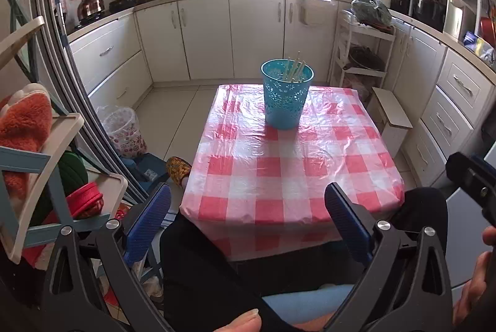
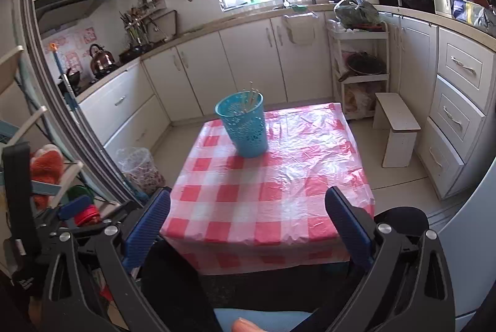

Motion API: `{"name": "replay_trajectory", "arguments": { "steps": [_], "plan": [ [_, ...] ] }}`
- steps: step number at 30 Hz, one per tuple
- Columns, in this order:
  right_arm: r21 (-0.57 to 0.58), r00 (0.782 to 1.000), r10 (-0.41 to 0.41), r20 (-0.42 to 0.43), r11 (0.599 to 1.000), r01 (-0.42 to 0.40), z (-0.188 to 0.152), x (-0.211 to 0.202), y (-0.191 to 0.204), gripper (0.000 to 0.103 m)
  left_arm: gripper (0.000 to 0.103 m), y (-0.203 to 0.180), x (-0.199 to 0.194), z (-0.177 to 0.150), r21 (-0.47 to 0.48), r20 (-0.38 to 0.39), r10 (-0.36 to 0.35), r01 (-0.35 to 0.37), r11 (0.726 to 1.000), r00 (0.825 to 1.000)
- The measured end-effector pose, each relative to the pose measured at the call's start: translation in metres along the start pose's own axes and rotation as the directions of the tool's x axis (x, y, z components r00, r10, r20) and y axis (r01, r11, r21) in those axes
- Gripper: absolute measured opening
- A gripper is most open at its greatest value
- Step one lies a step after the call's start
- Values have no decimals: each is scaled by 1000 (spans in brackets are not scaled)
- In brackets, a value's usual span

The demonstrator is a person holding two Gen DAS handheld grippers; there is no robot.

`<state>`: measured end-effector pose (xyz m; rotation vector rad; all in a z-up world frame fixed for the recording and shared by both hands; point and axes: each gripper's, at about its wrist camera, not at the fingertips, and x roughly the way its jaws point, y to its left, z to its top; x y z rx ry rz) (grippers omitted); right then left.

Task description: Organize utensils

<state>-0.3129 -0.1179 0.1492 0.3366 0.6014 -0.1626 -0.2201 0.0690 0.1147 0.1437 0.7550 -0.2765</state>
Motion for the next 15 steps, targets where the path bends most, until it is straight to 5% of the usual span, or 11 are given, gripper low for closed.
{"name": "replay_trajectory", "arguments": {
  "steps": [4, 9, 15],
  "plan": [
    [-2, 999, 11, 40, 1000, -11, -9, -21, 12, 96, 95, 4, -19, -8, -17, 20, 26, -26, 1000, 999],
    [-19, 994, 15, 109, 1000, -13, -26, -41, 22, 96, 95, 17, -45, -20, -76, 50, -58, 61, 995, 997],
    [10, 989, 25, 144, 1000, -27, -35, -55, 19, 96, 95, 21, -73, -25, -67, 145, 77, -68, 995, 986]
  ]
}}
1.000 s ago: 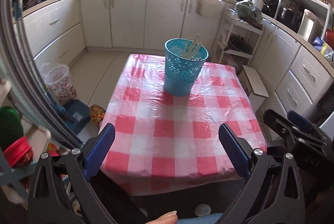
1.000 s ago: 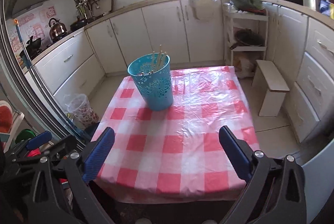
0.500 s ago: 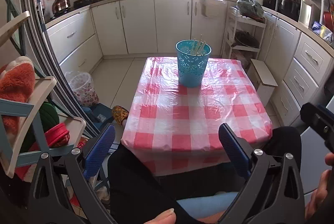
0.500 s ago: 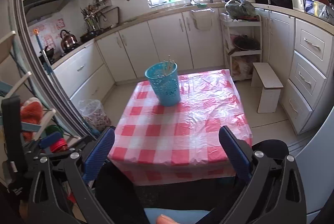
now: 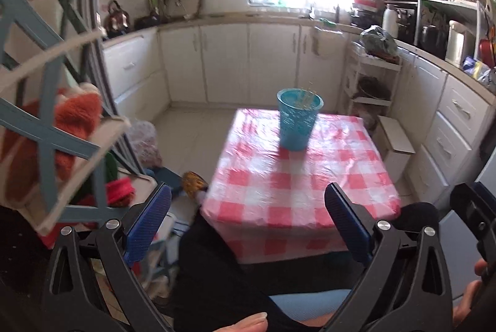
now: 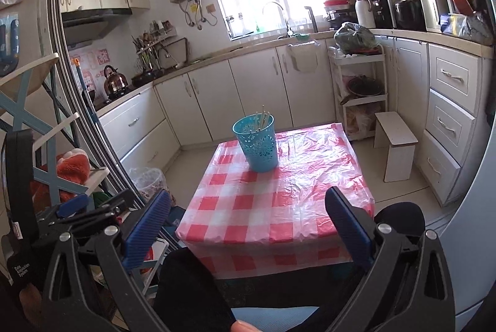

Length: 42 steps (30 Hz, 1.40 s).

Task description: Organize utensils

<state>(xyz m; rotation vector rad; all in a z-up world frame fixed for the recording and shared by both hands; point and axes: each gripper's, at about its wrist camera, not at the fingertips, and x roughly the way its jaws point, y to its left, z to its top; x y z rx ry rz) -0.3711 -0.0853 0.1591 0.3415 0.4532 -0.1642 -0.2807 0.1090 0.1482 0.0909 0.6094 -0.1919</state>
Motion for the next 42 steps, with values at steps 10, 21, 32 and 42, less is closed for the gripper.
{"name": "replay_trajectory", "arguments": {
  "steps": [10, 21, 32, 42],
  "plan": [
    [-38, 999, 13, 30, 999, -12, -3, -13, 6, 96, 95, -5, -17, -1, 6, 23, 14, -14, 1000, 1000],
    [-58, 998, 22, 51, 998, -19, -6, -22, 9, 96, 95, -6, -31, -3, -9, 62, 28, -28, 1000, 998],
    [-65, 998, 22, 57, 998, -18, -8, -23, 12, 96, 95, -9, -35, -6, -7, 68, 26, -26, 1000, 997],
    [-72, 998, 24, 65, 997, -20, -9, -25, 14, 96, 95, -8, -37, -8, -11, 72, 18, -18, 1000, 997]
  ]
}}
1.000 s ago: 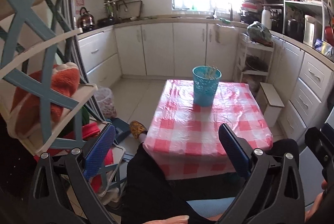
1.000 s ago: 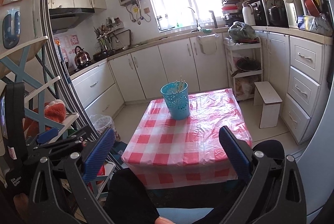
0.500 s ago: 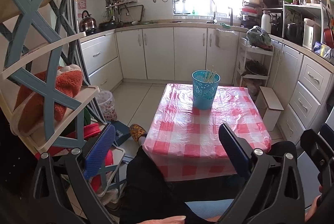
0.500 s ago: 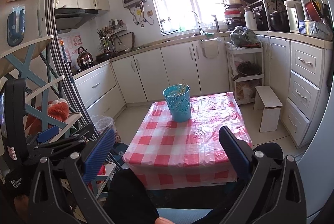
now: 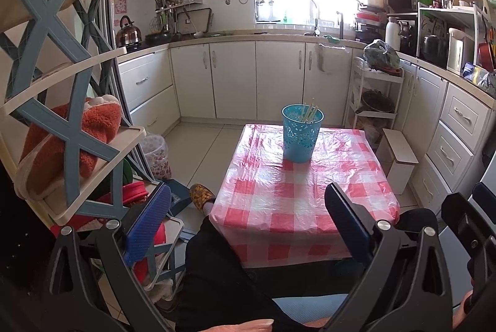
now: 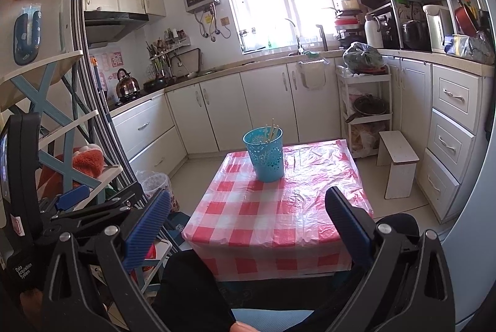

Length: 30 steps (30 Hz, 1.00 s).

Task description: Organize utensils

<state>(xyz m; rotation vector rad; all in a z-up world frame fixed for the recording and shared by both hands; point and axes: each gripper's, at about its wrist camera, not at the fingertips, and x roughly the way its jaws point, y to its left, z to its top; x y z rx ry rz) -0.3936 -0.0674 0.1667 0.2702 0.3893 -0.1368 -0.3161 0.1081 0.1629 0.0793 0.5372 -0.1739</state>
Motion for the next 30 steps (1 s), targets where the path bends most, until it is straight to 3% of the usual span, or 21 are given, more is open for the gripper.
{"name": "replay_trajectory", "arguments": {
  "steps": [30],
  "plan": [
    [-14, 1000, 4, 2, 1000, -4, 0, -3, -4, 96, 95, 1, 1, -4, -11, 1, -12, 12, 1000, 1000]
  ]
}}
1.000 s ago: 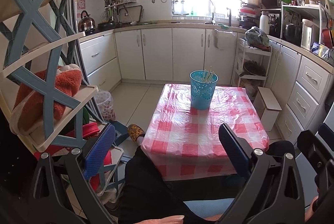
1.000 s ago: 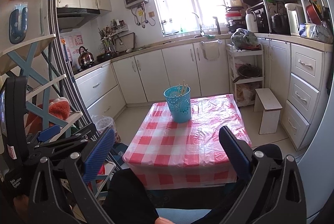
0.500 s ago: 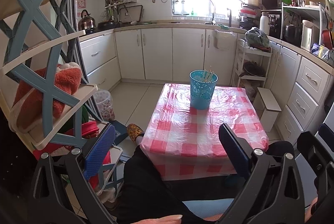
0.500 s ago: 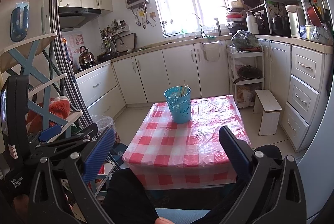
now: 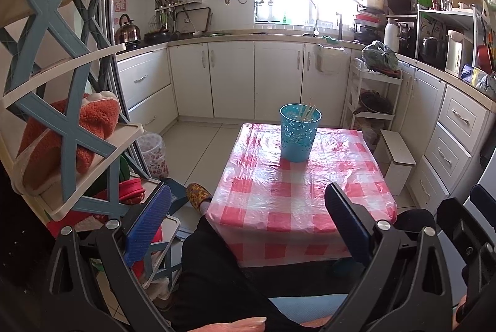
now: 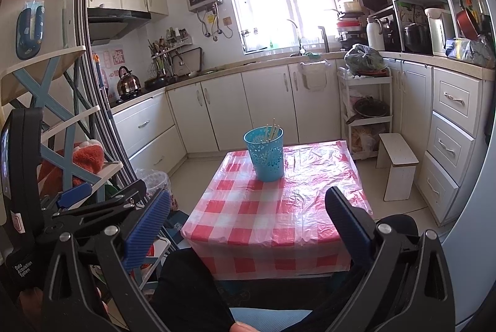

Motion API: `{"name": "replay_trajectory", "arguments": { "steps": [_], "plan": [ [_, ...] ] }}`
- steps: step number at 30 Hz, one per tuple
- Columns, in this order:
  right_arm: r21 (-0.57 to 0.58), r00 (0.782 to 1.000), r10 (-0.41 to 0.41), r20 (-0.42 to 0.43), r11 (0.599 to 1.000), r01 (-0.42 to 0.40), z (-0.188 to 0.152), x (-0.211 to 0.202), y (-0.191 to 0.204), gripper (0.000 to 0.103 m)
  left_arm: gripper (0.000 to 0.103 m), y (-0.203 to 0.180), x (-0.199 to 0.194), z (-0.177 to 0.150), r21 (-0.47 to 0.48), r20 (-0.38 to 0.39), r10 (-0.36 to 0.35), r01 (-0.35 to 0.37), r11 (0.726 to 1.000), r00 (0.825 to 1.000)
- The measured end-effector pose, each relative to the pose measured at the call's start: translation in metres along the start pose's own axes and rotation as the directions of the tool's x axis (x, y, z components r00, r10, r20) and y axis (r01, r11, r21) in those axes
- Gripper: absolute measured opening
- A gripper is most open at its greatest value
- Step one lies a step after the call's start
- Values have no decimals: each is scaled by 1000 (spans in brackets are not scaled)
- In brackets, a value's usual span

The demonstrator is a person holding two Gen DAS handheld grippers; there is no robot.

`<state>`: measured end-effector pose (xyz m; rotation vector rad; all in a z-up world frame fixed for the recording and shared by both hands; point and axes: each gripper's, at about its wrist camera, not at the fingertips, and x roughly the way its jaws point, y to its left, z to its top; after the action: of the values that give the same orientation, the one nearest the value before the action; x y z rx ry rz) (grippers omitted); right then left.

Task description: Organize utensils

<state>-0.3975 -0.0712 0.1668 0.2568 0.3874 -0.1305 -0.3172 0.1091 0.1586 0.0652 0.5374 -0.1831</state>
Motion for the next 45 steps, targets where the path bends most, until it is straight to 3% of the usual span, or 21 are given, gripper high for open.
{"name": "replay_trajectory", "arguments": {
  "steps": [19, 31, 37, 45],
  "plan": [
    [-2, 1000, 11, 4, 1000, -11, -3, 1, -3, 96, 95, -2, -2, -1, 1, 0, 2, -2, 1000, 1000],
    [32, 999, 32, 8, 999, -32, 1, 7, -14, 96, 95, -18, 5, 5, 52, -22, 36, -34, 998, 999],
    [36, 1000, 22, 3, 999, -22, 4, 17, -17, 96, 95, -16, 11, 3, 32, 15, 60, -60, 998, 998],
    [7, 996, -56, -67, 998, 57, 7, 49, -35, 96, 95, -13, 66, 9, 26, -114, -24, 27, 999, 993]
  ]
}}
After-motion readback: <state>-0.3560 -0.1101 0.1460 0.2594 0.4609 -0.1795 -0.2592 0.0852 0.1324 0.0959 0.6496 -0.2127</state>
